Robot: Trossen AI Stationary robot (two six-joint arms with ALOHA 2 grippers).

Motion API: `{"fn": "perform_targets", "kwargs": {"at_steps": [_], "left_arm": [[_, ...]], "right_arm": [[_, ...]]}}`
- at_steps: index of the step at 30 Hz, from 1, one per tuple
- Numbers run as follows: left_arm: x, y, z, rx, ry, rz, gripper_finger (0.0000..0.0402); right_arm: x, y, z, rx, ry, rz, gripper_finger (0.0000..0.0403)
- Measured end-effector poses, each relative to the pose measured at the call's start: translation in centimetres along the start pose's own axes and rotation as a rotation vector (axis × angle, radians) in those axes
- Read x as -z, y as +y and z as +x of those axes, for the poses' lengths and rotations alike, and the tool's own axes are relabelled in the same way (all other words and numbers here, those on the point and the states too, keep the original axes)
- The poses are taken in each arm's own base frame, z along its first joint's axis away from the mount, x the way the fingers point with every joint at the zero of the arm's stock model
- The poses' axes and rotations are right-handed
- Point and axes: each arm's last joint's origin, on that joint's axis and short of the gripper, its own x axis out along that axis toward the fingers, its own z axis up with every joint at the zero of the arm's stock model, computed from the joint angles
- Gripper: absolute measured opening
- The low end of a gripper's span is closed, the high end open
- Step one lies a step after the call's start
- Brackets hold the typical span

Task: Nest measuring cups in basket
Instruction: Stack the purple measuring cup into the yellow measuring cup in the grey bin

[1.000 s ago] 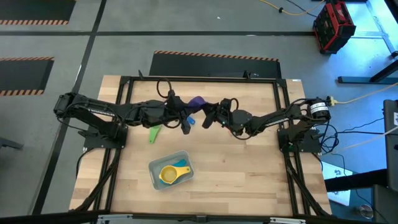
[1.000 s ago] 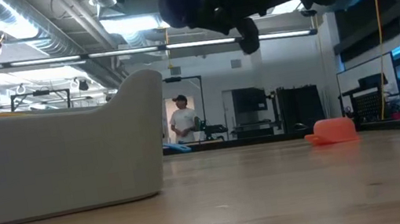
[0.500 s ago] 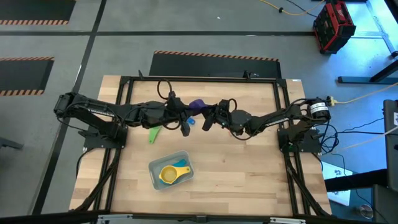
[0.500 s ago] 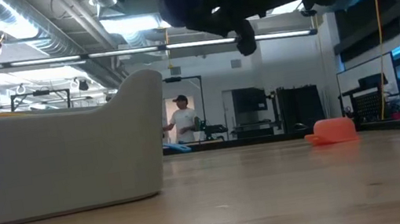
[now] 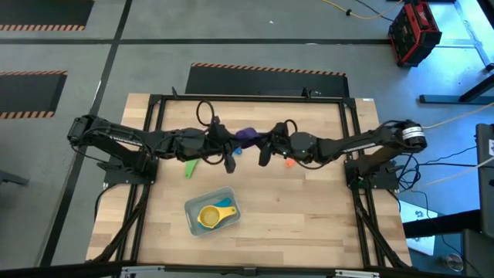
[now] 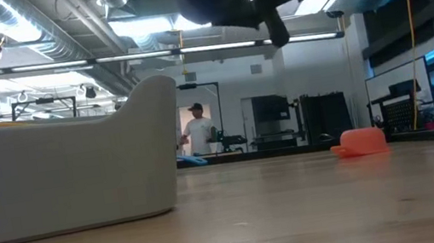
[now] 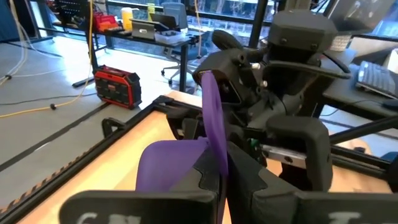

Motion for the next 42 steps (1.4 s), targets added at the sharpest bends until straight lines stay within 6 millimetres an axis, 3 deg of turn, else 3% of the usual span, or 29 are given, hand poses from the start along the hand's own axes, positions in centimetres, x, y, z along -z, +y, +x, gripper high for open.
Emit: {"fn": "perform_targets", "kwargs": {"at_steps": [16, 24, 31, 35, 42], "left_arm": [[-0.3, -0.1, 0.0, 0.014, -0.021, -0.010, 0.0000], [-0.3, 0.1, -0.1, -0.008, -0.024, -0.004, 0.0000], [-0.3, 0.1, -0.1, -0.009, -0.024, -0.005, 0.0000], [-0.3, 0.1, -0.1, -0.010, -0.021, -0.003, 0.0000], [0.0, 0.2, 0.0, -0.027, 0.006, 0.013, 0.0000]], "right_arm": [[-0.7, 0.0, -0.6, -0.006, 0.000, -0.002, 0.0076], [-0.8, -0.3, -0.4, -0.021, 0.016, 0.035, 0.0137], [-0.9, -0.2, -0.5, -0.052, 0.037, 0.018, 0.0144], [-1.1, -0.2, -1.4, -0.113, 0.123, -0.073, 0.0144], [-2.4, -0.9, -4.5, -0.054, 0.273, -0.100, 0.0144]]}}
